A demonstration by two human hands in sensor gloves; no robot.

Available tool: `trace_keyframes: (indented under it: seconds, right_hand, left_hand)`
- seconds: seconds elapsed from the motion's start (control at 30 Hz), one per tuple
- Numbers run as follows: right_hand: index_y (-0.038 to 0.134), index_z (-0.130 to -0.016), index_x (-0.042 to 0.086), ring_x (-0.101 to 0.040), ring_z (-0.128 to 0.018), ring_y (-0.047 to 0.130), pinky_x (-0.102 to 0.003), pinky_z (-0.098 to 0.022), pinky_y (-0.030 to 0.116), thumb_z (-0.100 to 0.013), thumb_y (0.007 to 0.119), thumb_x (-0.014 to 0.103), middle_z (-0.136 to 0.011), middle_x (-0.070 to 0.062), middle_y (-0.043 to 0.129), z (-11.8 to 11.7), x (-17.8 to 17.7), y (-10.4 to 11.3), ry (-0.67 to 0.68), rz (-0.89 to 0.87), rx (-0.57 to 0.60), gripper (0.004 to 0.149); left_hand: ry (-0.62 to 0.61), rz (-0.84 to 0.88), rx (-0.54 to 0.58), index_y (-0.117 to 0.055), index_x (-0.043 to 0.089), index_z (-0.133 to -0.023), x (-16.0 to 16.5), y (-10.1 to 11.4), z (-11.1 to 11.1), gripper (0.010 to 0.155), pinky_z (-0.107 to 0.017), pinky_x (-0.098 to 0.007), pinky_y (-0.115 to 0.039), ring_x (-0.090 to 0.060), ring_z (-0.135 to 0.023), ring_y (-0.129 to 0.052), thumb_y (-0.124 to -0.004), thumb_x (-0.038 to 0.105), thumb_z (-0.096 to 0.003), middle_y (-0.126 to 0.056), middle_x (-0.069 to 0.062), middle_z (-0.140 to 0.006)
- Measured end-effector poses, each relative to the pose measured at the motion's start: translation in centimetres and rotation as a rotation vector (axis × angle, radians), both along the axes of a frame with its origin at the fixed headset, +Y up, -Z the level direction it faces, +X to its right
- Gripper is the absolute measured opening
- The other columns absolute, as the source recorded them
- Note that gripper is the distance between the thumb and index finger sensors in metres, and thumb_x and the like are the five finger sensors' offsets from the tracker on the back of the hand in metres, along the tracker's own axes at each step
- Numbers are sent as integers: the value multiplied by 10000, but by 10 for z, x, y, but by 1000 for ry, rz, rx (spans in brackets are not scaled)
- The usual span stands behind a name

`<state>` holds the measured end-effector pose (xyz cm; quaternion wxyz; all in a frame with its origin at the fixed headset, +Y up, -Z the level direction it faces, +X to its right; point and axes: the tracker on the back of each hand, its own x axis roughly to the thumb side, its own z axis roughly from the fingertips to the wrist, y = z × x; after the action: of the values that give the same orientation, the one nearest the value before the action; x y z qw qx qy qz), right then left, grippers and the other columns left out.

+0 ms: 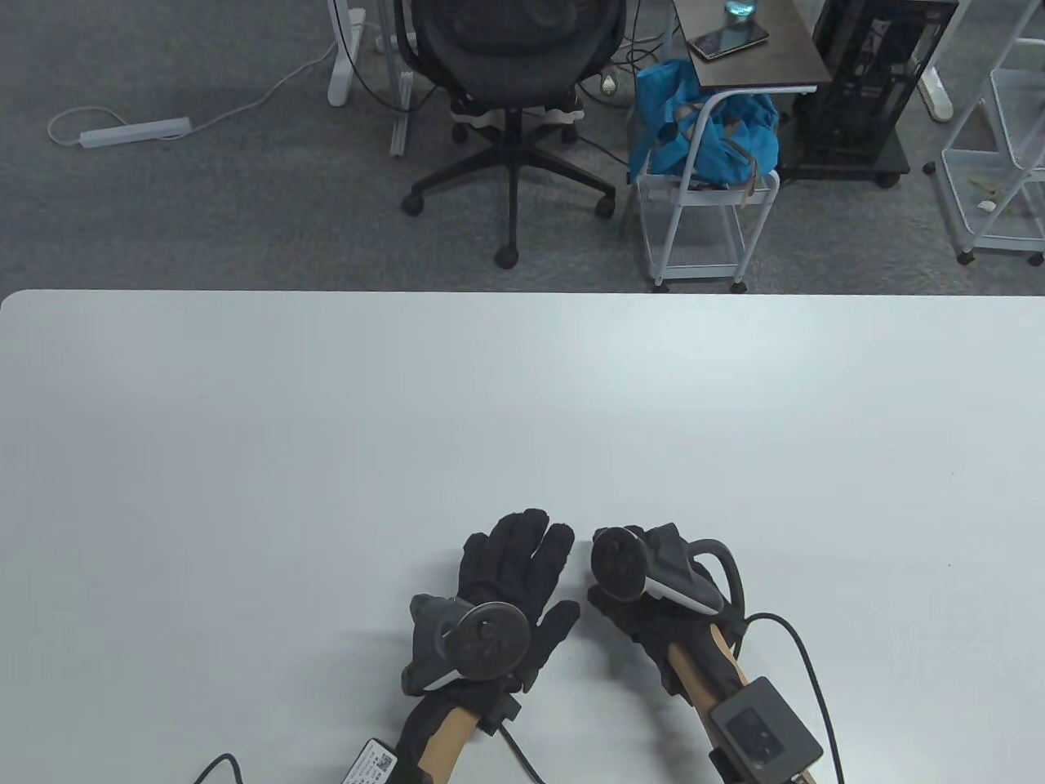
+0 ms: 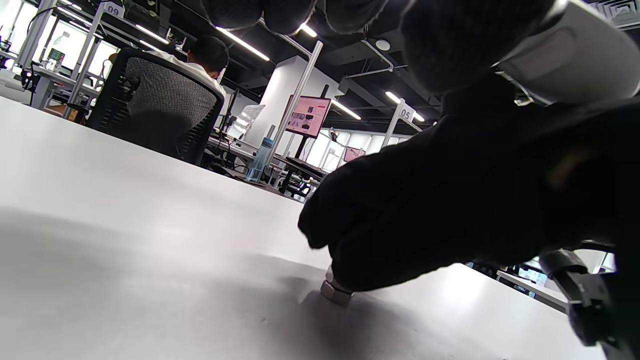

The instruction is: Unscrew nut from screw

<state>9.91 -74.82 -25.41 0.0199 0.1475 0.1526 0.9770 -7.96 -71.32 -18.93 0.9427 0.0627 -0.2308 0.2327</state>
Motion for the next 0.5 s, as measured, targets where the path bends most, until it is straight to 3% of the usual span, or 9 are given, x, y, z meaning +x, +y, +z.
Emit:
trace_keyframes:
  seconds: [0.33, 0.5]
  right_hand:
    - [764, -927, 145, -364, -626, 917, -629, -594, 741, -489, 856, 364, -808, -128, 881, -4, -10, -10, 38, 55, 74, 499]
    - [747, -933, 119, -361, -606, 923, -626, -583, 748, -497, 832, 358, -807, -148, 871, 5, -7, 4, 14, -55, 92, 505]
  left_hand:
    - [12, 3, 3, -410, 265, -1179, -2, 0, 0, 818, -725, -740, -373, -467, -1112, -441, -797, 497, -498, -399, -187, -1232]
    - [10, 5, 9, -413, 265, -1178, -2, 0, 1, 818, -722, -740, -382, -467, -1108, -456, -800, 496, -496, -411, -189, -1229]
